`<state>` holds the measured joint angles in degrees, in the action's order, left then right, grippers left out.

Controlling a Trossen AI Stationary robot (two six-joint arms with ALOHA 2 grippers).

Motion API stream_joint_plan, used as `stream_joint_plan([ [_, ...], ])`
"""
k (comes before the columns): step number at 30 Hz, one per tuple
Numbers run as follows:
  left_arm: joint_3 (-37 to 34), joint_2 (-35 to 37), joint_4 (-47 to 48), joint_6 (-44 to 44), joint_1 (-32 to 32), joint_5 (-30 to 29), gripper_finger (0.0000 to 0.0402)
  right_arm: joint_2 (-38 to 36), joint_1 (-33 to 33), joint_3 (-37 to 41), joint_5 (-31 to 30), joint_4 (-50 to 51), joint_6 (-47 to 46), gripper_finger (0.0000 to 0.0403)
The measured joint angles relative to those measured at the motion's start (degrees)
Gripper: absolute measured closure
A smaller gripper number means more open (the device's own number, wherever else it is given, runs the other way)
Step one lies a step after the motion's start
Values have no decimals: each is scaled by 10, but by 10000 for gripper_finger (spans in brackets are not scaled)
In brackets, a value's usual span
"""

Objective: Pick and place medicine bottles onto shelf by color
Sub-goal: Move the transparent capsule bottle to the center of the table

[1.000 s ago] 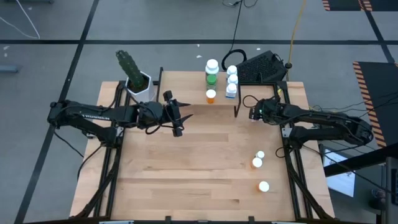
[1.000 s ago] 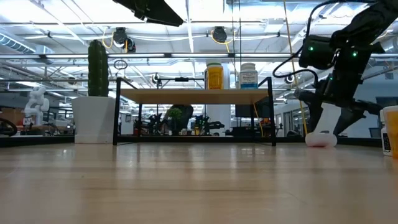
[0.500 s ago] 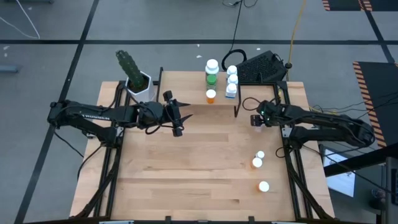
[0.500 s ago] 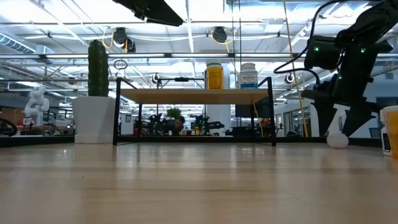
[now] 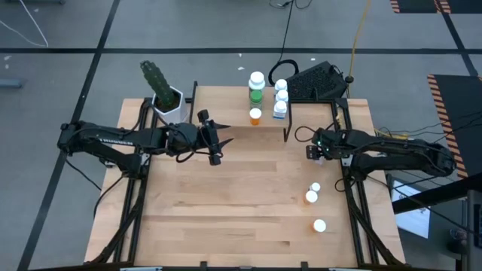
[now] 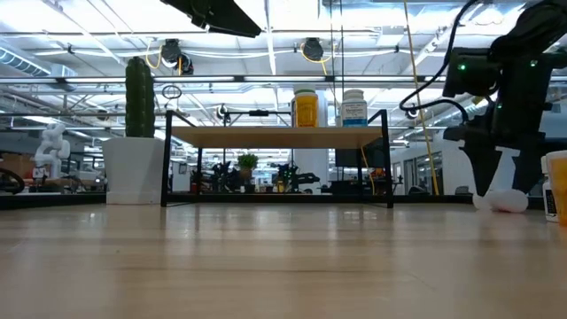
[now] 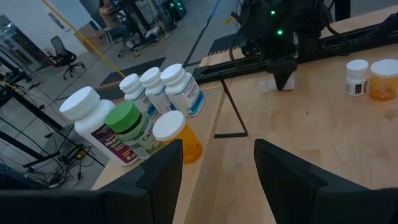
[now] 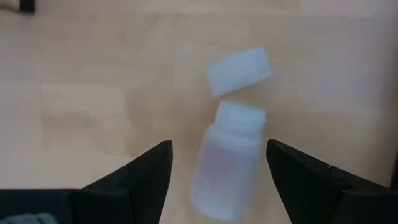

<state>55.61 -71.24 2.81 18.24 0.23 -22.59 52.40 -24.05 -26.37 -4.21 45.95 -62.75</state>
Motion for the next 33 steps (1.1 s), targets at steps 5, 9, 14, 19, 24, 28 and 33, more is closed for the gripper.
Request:
stream_joint_plan([
  [5, 0, 0, 1, -3, 0, 0, 201, 0, 34, 0, -1, 17, -22, 151],
  [9, 0, 0, 3, -4, 0, 0, 201, 0, 45, 0, -5, 38, -32, 173],
  [14, 0, 0, 3, -8, 0, 0, 201, 0, 47, 9, -17, 27, -32, 230],
  [19, 0, 0, 4, -8, 0, 0, 201, -1, 47, 25, -20, 12, -27, 279],
  [24, 0, 0, 4, -3, 0, 0, 201, -1, 47, 29, -20, 10, -22, 269],
  [28, 0, 0, 4, 0, 0, 0, 201, -1, 51, 30, -46, 4, -3, 263],
  [33, 0, 0, 5, 5, 0, 0, 201, 0, 78, 31, -92, -9, 18, 268],
])
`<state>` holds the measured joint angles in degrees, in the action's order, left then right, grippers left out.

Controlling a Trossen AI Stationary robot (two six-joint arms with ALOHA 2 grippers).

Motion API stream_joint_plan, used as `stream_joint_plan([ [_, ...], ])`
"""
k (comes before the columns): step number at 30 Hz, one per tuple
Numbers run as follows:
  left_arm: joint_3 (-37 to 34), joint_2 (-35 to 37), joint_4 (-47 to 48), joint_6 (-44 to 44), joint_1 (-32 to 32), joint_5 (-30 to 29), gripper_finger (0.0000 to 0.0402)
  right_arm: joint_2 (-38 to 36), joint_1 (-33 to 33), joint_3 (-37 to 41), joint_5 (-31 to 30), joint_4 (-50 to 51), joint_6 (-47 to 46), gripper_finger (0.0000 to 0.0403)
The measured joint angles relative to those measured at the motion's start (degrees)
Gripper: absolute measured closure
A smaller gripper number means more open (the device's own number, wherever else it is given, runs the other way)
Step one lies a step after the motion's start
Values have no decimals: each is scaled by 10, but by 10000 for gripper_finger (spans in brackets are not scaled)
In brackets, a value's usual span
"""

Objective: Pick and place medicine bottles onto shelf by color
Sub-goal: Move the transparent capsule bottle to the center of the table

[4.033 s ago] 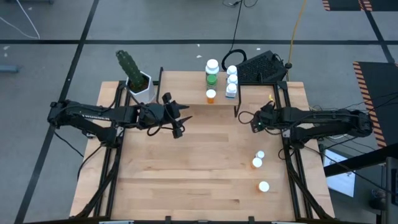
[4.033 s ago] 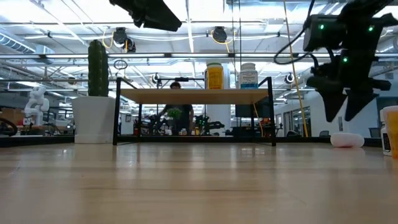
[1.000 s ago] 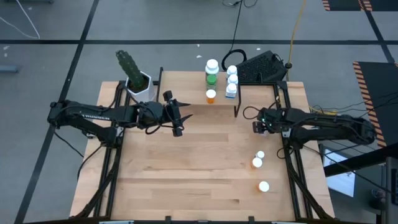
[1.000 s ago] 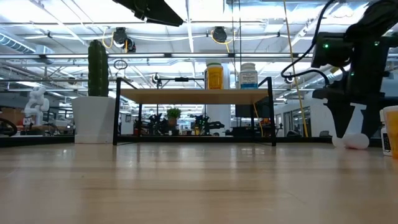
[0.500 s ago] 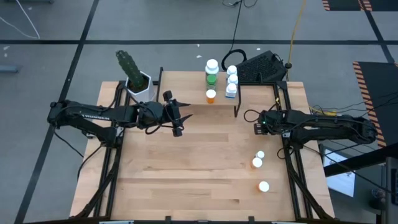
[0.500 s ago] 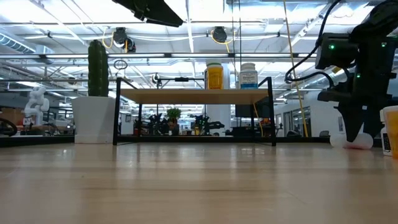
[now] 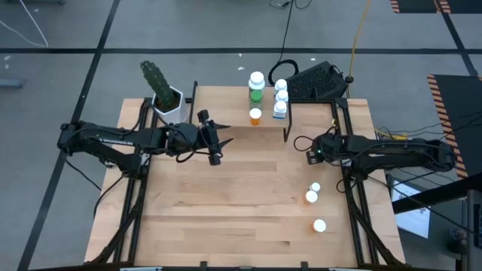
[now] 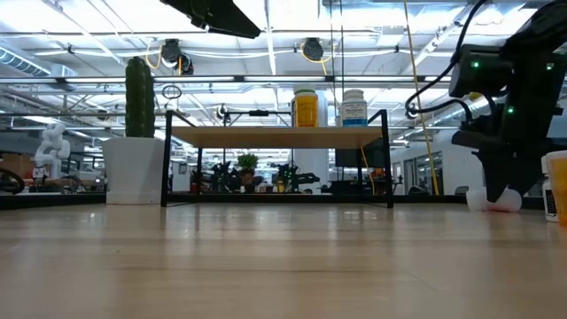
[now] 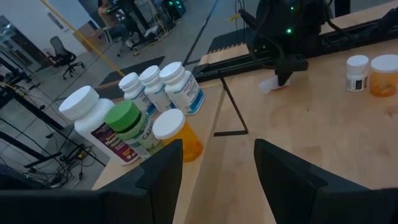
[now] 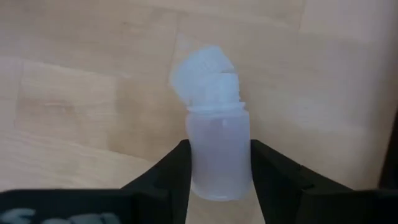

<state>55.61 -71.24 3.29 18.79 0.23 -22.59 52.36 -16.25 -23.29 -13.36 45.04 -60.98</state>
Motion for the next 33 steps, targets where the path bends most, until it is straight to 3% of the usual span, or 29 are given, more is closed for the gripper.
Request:
stream_joint_plan([
  [13, 0, 0, 0, 1, 0, 0, 201, 1, 103, 2, -78, -36, 7, 270],
  [18, 0, 0, 6, 2, 0, 0, 201, 1, 157, 2, -113, -115, 42, 269],
  [22, 0, 0, 13, 4, 0, 0, 201, 1, 208, 2, -144, -256, 139, 266],
  [26, 0, 0, 18, -20, 3, 8, 201, 1, 249, 30, -147, -492, 313, 265],
  [31, 0, -3, 22, -61, 10, 122, 201, 24, 279, 116, -93, -815, 490, 264],
  [33, -7, -17, -19, -69, 14, 162, 201, 49, 284, 142, -61, -903, 533, 264],
])
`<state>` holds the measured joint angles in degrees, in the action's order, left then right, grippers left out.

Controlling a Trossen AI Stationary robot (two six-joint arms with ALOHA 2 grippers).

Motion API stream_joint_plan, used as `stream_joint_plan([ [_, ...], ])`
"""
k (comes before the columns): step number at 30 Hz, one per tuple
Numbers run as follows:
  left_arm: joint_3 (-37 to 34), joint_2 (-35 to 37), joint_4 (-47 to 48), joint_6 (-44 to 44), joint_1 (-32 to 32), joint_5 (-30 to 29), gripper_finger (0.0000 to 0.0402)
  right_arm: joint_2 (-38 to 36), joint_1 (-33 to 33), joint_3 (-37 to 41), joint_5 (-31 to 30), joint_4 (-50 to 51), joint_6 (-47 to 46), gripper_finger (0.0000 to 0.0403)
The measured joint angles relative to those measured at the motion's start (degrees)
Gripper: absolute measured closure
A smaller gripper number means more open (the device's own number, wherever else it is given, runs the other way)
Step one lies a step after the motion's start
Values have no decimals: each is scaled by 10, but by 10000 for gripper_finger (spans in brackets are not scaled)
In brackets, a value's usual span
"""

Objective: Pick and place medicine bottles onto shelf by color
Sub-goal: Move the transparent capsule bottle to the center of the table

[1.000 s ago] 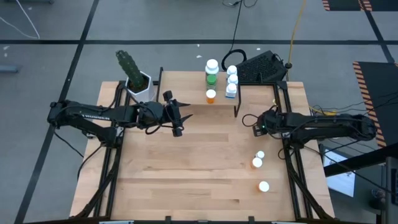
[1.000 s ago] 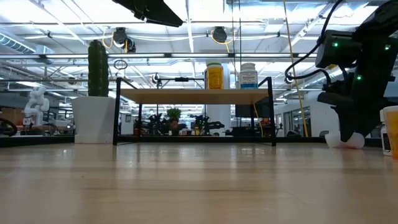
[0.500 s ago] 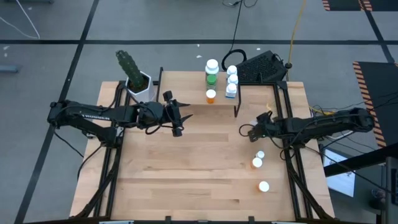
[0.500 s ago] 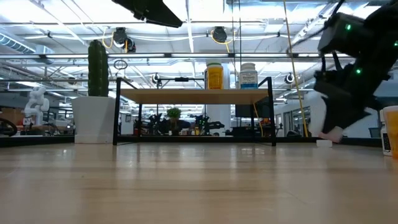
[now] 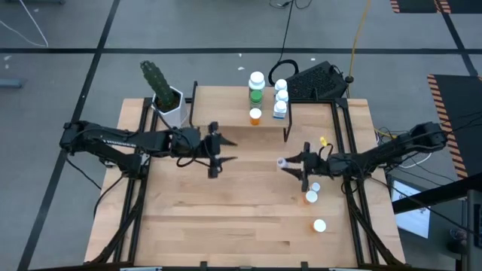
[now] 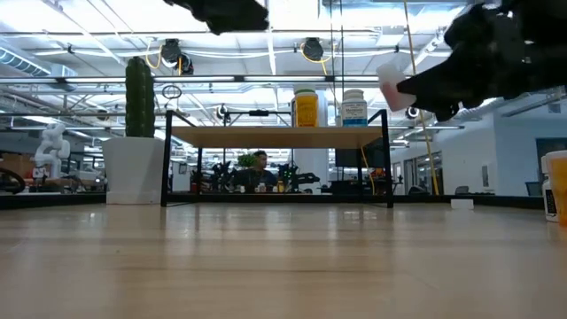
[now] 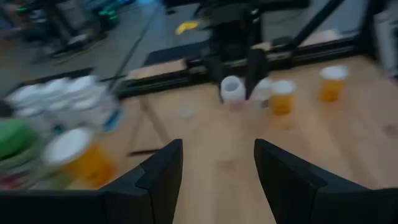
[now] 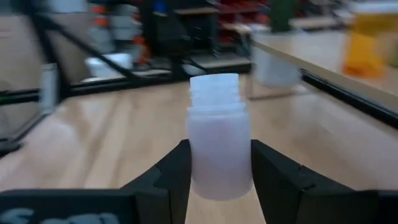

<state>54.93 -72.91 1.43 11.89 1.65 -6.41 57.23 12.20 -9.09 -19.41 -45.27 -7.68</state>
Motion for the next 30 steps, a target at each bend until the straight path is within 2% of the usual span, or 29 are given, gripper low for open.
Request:
stream_joint_plan([
  [2, -15, -15, -33, -2, 9, 19, 202, 29, 5, 13, 25, -57, 28, 264],
  [8, -35, -116, -243, 35, 33, 24, 201, 122, 7, -12, 78, -163, 101, 264],
  [13, -25, -192, -338, 56, 49, 25, 201, 194, 7, -63, 94, -192, 133, 264],
  [16, -27, -218, -366, 56, 57, 25, 201, 236, 6, -89, 98, -193, 142, 264],
  [22, -26, -220, -358, 54, 67, 25, 201, 299, 4, -131, 105, -237, 144, 264],
  [26, -26, -220, -355, 57, 74, 36, 201, 317, 3, -132, 105, -292, 121, 264],
  [30, -26, -220, -357, 50, 73, 37, 201, 317, 3, -132, 107, -296, 113, 264],
])
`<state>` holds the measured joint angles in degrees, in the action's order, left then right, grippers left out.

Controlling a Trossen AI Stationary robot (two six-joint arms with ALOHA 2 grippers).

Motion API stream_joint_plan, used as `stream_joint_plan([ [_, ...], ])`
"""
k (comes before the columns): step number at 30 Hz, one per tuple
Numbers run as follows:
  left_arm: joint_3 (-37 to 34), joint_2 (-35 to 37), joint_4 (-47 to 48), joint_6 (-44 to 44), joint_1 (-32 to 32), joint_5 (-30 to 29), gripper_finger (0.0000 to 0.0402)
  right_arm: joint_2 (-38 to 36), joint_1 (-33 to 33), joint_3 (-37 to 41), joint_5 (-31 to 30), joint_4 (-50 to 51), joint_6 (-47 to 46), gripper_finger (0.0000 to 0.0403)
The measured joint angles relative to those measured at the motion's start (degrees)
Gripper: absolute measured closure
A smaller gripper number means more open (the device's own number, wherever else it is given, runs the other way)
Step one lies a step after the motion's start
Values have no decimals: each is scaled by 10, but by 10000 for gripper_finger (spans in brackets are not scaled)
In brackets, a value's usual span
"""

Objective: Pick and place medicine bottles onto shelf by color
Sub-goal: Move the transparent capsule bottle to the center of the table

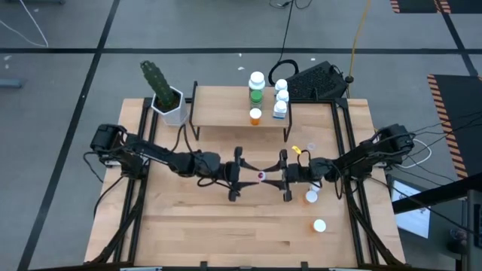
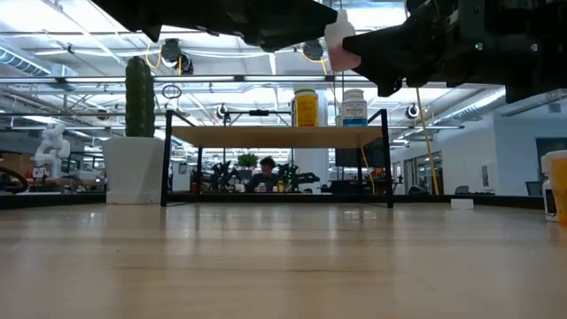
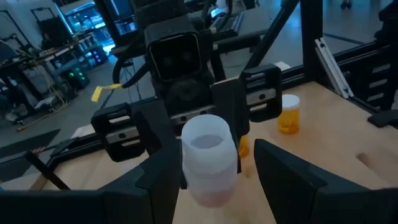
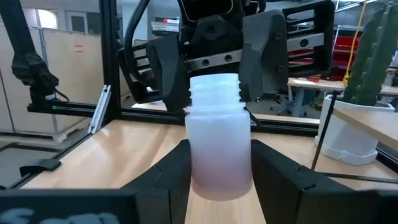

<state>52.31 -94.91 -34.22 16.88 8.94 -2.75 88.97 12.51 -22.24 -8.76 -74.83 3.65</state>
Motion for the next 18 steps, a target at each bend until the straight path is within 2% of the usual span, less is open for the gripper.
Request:
stream_joint_plan([
  [9, 0, 0, -3, 1, -3, 17, 202, 0, 0, 0, -1, -2, -16, 264],
  [18, 0, 0, -23, -60, -16, 20, 202, 0, 0, 0, -15, 1, 1, 264],
])
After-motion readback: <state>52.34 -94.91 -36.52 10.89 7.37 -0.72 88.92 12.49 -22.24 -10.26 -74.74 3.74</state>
